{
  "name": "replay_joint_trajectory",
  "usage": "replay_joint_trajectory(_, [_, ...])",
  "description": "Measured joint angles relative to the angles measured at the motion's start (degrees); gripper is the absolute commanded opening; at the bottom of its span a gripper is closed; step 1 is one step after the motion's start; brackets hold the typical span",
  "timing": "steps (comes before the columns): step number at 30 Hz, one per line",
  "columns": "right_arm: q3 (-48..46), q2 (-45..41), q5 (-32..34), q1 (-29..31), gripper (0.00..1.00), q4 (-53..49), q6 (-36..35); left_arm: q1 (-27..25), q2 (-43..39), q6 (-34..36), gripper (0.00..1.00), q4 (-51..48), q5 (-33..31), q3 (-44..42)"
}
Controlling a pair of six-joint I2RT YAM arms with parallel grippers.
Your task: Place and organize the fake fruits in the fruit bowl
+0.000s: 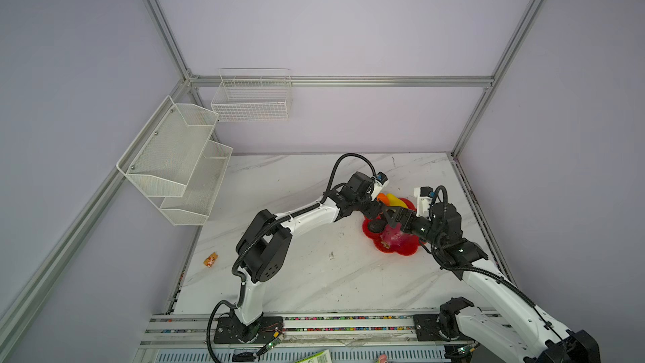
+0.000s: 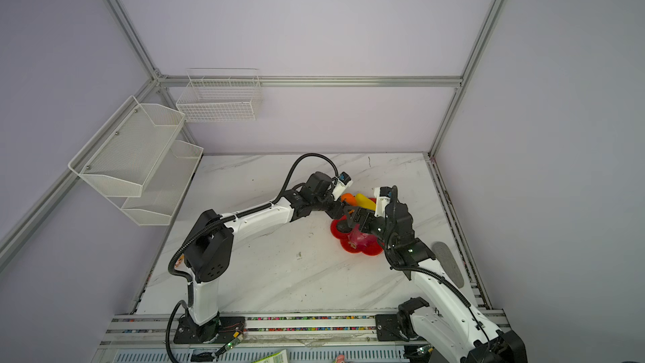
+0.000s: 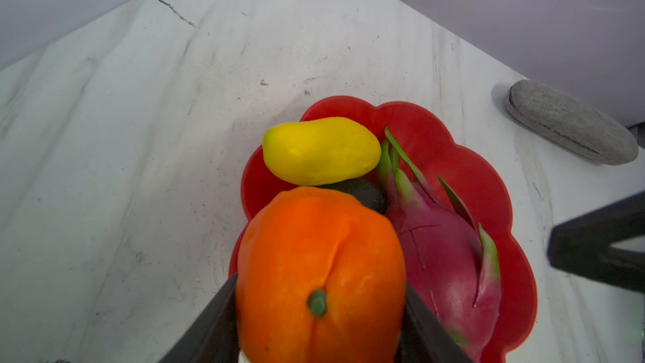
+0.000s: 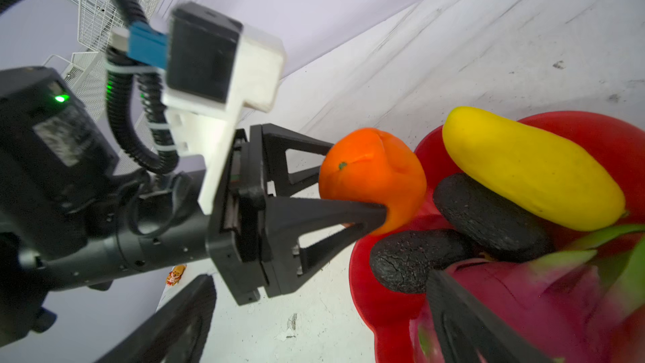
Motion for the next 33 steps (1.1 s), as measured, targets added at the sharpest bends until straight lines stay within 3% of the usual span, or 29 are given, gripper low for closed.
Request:
replay_joint_trajectory(10, [-1.25, -1.84, 0.81, 0.00, 0.97, -1.11, 0.55, 0.28, 3.63, -0.04, 0.52, -1.25, -0.31, 0.07])
replay_joint_trajectory(22, [-1.20, -0.70, 2.03, -0.26, 0.97, -1.14, 0.46, 0.26, 2.64, -0.11, 0.81, -1.29, -1.05, 0.02])
replay_joint_trajectory(24, [-0.81, 0.33, 2.08, -1.05, 0.97, -1.44, 0.09, 0.26, 0.52, -0.63, 0.95, -1.38, -2.36, -0.04])
replay_joint_trajectory(29, [2.99, 3.50, 0.33, -8.26, 0.97, -1.90, -1.88, 1.01, -10.56, -0.61, 1.00, 1.16, -6.82, -5.05])
replay_joint_trajectory(33, [5.86, 6.16, -0.17, -16.00, 0.97, -1.57, -3.32, 4.90, -22.16, -0.76, 1.00, 3.74, -12.24, -12.55])
